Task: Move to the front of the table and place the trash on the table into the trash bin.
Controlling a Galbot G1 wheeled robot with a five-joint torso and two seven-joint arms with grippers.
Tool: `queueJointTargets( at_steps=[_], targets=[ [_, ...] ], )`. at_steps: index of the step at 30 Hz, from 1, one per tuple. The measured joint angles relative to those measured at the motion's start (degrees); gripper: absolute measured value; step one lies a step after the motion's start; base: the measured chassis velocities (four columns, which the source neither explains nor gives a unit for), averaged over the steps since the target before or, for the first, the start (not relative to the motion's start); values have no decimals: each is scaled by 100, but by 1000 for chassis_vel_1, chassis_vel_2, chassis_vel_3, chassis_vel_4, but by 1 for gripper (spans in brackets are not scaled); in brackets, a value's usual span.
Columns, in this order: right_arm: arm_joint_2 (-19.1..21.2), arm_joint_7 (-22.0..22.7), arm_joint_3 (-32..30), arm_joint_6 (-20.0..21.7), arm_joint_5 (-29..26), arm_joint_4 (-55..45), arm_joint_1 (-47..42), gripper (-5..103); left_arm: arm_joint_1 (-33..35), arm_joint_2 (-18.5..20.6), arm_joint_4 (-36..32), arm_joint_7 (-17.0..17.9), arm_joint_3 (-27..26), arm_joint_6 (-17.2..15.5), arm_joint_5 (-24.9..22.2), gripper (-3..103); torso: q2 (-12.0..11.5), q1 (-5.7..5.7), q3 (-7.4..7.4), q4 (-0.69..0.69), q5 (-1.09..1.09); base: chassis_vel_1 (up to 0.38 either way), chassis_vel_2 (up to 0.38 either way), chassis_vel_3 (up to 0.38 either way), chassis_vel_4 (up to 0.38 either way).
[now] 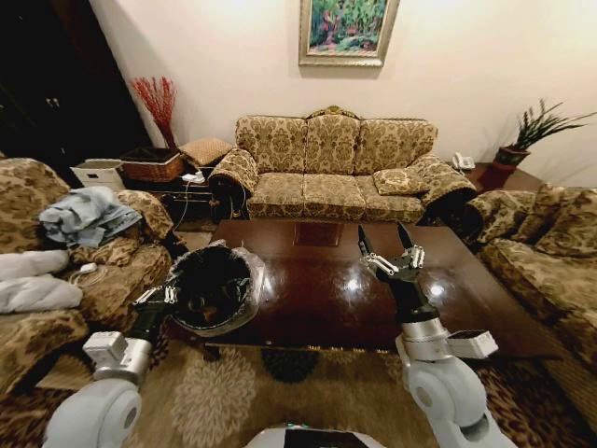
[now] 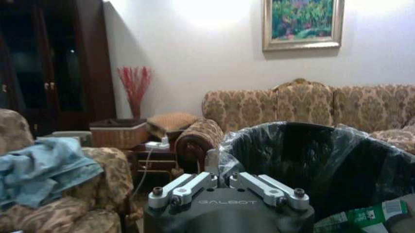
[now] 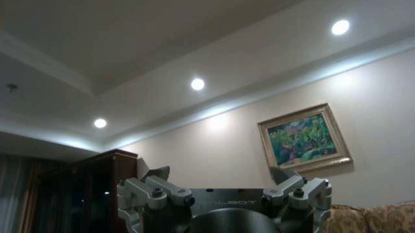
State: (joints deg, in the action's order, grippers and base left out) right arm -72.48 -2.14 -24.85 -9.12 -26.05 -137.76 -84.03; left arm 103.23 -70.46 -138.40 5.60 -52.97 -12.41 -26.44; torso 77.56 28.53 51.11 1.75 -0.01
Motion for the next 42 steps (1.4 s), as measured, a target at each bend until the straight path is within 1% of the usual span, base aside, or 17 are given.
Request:
queueJointTargets(
  at_steps=[6, 9, 11, 13, 15, 17, 19, 21, 25, 28, 30, 32, 34, 35, 38, 40, 42],
  targets=[
    [-59, -26, 11, -83, 79, 128, -17, 100, -19, -108, 79, 6, -38, 55, 64, 4, 1, 1, 0, 0, 0, 308, -305, -291, 291],
    [-109, -22, 28, -92, 112, 161, -60, 100, -19, -248, 198, 5, -83, 131, 216, 4, 3, -4, -2, 0, 2, 196, -246, -234, 239],
    [-161, -23, 41, -104, 125, 213, -75, 100, -68, -393, 303, 9, -132, 141, 324, 4, 6, -6, -3, 1, -1, 108, -89, -91, 129],
    [-169, -26, 42, -105, 128, 225, -76, 100, -86, -420, 328, 9, -146, 142, 351, 4, 6, -5, -4, 1, -1, 88, -89, -60, 96],
    [-225, -68, 56, -109, 139, 302, -95, 100, -169, -583, 458, 50, -232, 145, 437, 4, 2, -2, 0, 0, 1, 10, -23, -30, 11],
    [-243, -72, 63, -111, 138, 333, -105, 100, -176, -633, 514, 51, -279, 152, 438, 4, -1, 4, 2, 0, 1, 0, 0, 0, 0],
    [-272, -73, 67, -122, 130, 392, -111, 100, -164, -697, 613, 81, -369, 183, 396, 4, -5, 13, 5, -1, -1, -40, 29, 48, -58],
    [-339, -73, 46, -155, 121, 494, -120, 100, -78, -796, 781, 145, -619, 244, 256, 4, -6, 14, 5, -2, 1, -78, 52, 35, -36],
    [-391, -67, 24, -179, 102, 559, -133, 100, -32, -934, 899, 188, -827, 286, 104, 4, -5, 10, 3, 0, 1, -35, 14, 18, -17],
    [-412, -64, -5, -224, 46, 677, -137, 100, 6, -1156, 1010, 300, -1137, 305, -119, 4, 1, -4, -2, 0, -1, 0, 0, 0, 0],
    [-408, -64, -16, -232, 27, 704, -135, 100, 9, -1196, 1052, 347, -1236, 335, -165, 4, 2, -4, -2, 0, -1, 0, 0, 0, 0],
    [-396, -64, -59, -255, -56, 795, -119, 100, 7, -1300, 1224, 584, -1553, 479, -262, 4, 2, -3, -2, 0, 1, 0, 0, 0, 0],
    [-396, -64, -71, -264, -82, 827, -113, 100, 9, -1325, 1290, 646, -1641, 511, -310, 4, 1, -2, -1, 1, 3, 0, 0, 0, 0],
    [-394, -68, -91, -286, -149, 918, -102, 100, 29, -1362, 1499, 753, -1790, 587, -445, 4, 0, 3, 1, 1, 1, 0, 0, 0, 0],
    [-398, -68, -94, -318, -204, 1014, -98, 100, 56, -1375, 1686, 774, -1836, 621, -541, 4, -2, 6, 2, 1, 0, 0, 0, 0, 0],
    [-436, -78, -92, -385, -259, 1161, -103, 100, 60, -1368, 2142, 732, -1835, 750, -535, 4, -2, 5, 1, -1, 0, 0, 0, 0, 0],
    [-450, -87, -91, -404, -272, 1200, -104, 100, 54, -1354, 2285, 718, -1816, 791, -513, 4, -1, 4, 1, 0, 2, 0, 0, 0, 0]
  ],
)
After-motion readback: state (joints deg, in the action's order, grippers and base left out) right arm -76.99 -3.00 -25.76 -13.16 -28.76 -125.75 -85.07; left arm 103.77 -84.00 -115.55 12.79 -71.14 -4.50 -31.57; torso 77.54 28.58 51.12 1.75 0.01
